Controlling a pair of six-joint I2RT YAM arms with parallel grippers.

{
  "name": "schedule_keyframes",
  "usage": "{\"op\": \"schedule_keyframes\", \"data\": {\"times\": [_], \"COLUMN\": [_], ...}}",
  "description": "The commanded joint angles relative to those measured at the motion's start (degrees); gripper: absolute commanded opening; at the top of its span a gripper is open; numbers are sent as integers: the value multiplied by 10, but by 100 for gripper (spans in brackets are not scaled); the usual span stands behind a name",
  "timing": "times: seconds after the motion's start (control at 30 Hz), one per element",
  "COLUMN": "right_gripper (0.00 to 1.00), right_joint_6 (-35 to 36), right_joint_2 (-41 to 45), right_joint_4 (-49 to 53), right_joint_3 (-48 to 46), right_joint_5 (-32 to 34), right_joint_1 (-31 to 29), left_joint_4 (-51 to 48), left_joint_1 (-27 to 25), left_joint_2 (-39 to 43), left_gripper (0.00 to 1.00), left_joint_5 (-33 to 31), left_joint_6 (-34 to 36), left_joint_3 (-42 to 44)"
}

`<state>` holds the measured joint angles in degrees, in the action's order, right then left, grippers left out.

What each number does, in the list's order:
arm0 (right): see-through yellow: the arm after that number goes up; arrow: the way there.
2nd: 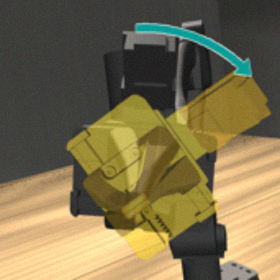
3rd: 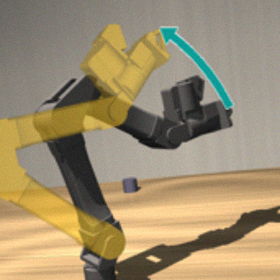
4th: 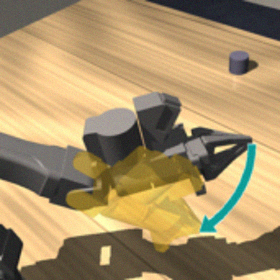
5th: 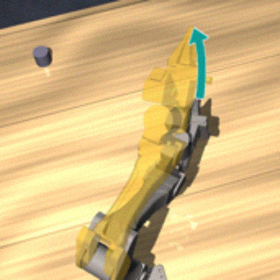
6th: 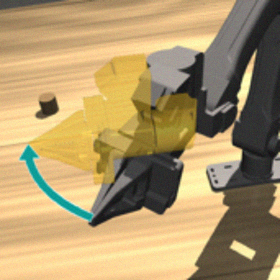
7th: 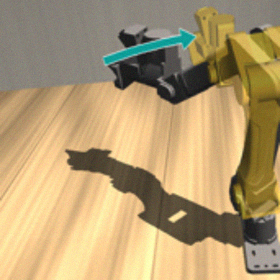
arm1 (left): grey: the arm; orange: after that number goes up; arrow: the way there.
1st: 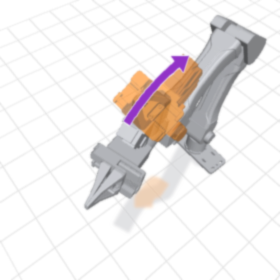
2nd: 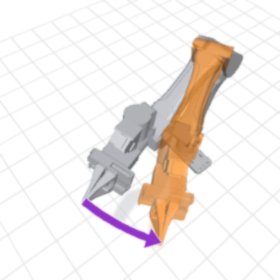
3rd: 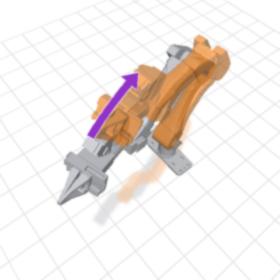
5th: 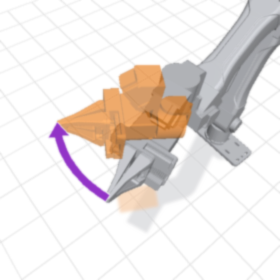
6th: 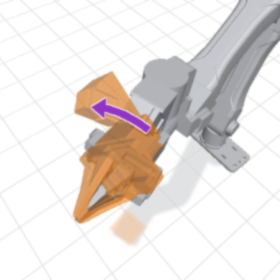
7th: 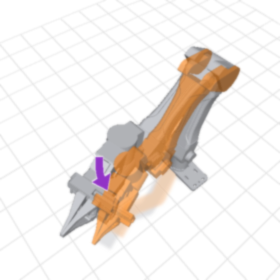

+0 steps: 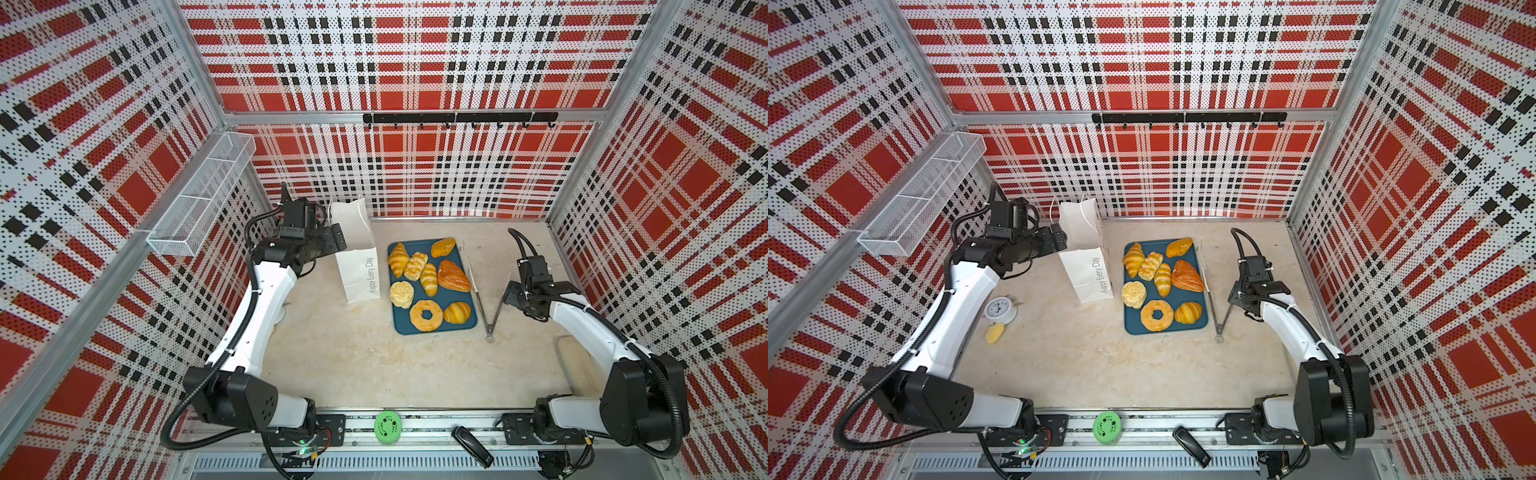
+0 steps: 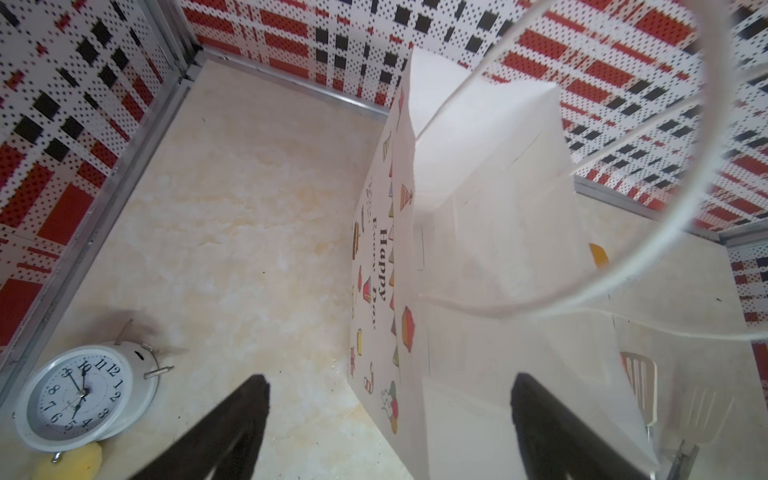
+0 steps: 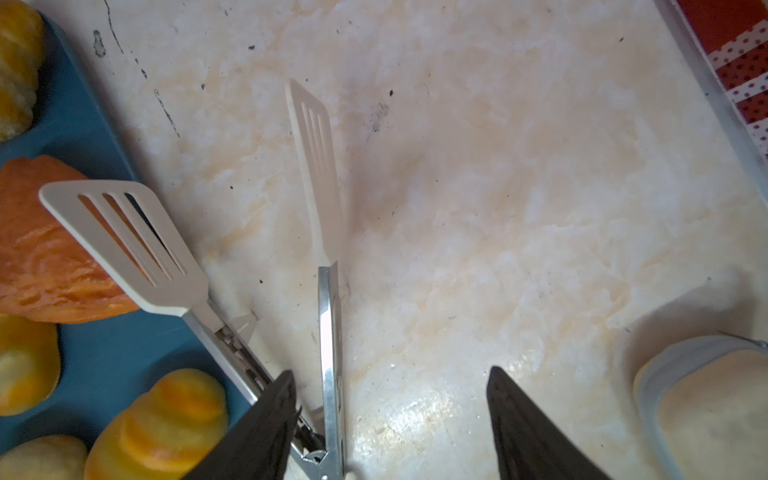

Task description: Place the fake bread into the paper bag

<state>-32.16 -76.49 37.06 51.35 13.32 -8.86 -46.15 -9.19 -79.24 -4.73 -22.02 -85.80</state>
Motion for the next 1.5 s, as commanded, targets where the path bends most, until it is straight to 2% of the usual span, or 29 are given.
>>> {"op": "schedule_keyframes", "data": {"times": [0.0, 0.17, 0.27, 0.3, 0.77, 0.87, 1.13, 1.47], "right_gripper": [73, 69, 66, 66, 46, 35, 14, 1], "right_joint_6": [-28, -52, -58, -59, -82, -83, -79, -45], "right_joint_2": [5, -25, -47, -54, -142, -155, -157, -99], "right_joint_4": [-20, -47, -63, -67, -94, -104, -97, -70], "right_joint_3": [-14, -30, -30, -29, -25, -25, -10, 30], "right_joint_5": [-2, -5, -14, -14, -25, -25, -35, -36], "right_joint_1": [-15, -23, -27, -30, -46, -46, -46, -23], "left_joint_4": [53, 91, 110, 112, 149, 153, 156, 166], "left_joint_1": [-26, -69, -78, -97, -156, -160, -165, -180], "left_joint_2": [37, 71, 82, 85, 126, 131, 131, 120], "left_gripper": [100, 99, 99, 100, 99, 99, 99, 99], "left_joint_5": [-66, -126, -142, -147, -234, -240, -245, -245], "left_joint_6": [-4, 0, 2, 3, 32, 37, 49, 78], "left_joint_3": [25, 53, 64, 65, 94, 93, 88, 63]}}
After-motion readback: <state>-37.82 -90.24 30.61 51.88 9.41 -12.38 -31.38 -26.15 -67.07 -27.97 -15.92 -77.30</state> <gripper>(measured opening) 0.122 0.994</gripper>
